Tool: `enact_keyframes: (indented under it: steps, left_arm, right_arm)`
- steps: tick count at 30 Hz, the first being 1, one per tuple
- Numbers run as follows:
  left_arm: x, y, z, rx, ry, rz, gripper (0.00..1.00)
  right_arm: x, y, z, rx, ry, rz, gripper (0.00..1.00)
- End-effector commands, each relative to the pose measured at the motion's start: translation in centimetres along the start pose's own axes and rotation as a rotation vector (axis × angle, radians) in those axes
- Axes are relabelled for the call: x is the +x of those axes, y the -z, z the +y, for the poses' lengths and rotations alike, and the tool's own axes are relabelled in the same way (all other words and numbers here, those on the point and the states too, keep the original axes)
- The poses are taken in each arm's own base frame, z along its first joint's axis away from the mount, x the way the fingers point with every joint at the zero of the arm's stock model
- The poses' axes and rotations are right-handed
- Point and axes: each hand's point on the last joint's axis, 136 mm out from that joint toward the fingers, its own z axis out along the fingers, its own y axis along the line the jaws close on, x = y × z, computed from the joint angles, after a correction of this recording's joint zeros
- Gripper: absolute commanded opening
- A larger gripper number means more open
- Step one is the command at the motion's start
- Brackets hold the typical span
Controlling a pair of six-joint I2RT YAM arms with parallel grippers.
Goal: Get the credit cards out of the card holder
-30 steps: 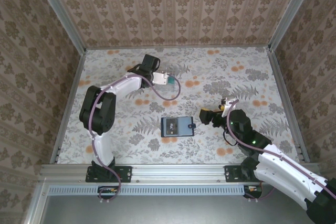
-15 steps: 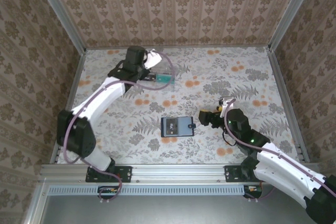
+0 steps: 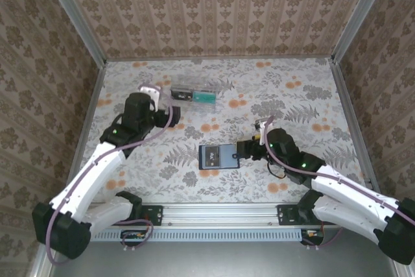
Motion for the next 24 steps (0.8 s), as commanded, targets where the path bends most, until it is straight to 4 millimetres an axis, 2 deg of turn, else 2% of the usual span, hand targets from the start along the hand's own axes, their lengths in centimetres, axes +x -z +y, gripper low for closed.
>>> enact_keyframes:
  steps: [1, 3, 5, 8, 12, 17, 24]
  left_arm:
    - [3.3, 0.2, -1.5, 0.089, 0.24, 0.063, 0.86]
    - [6.1, -0.3, -1.7, 0.085, 0.321, 0.136, 0.8]
    - [8.9, -1.0, -2.9, 0.113, 0.373, 0.212, 0.73]
    - [11.8, -2.1, -5.0, 0.131, 0.39, 0.269, 0.66]
    - [14.0, -3.3, -7.2, 0.156, 0.395, 0.295, 0.56]
    - [16.3, -5.0, -9.2, 0.188, 0.411, 0.354, 0.49]
    - [18.0, -6.5, -11.4, 0.233, 0.41, 0.402, 0.33]
  right_arm:
    - [1.1, -0.7, 1.3, -0.017, -0.006, 0.084, 0.64]
    - [1.8, -1.6, 2.0, -0.027, -0.007, 0.129, 0.57]
    - [2.4, -2.7, 2.5, -0.033, -0.015, 0.174, 0.52]
    - [3.1, -4.2, 3.4, -0.044, -0.022, 0.229, 0.41]
    - [4.2, -6.0, 4.0, -0.04, -0.039, 0.306, 0.24]
    - [6.1, -8.3, 4.3, -0.016, -0.051, 0.405, 0.15]
    - [8.0, -10.3, 3.9, 0.03, -0.078, 0.48, 0.14]
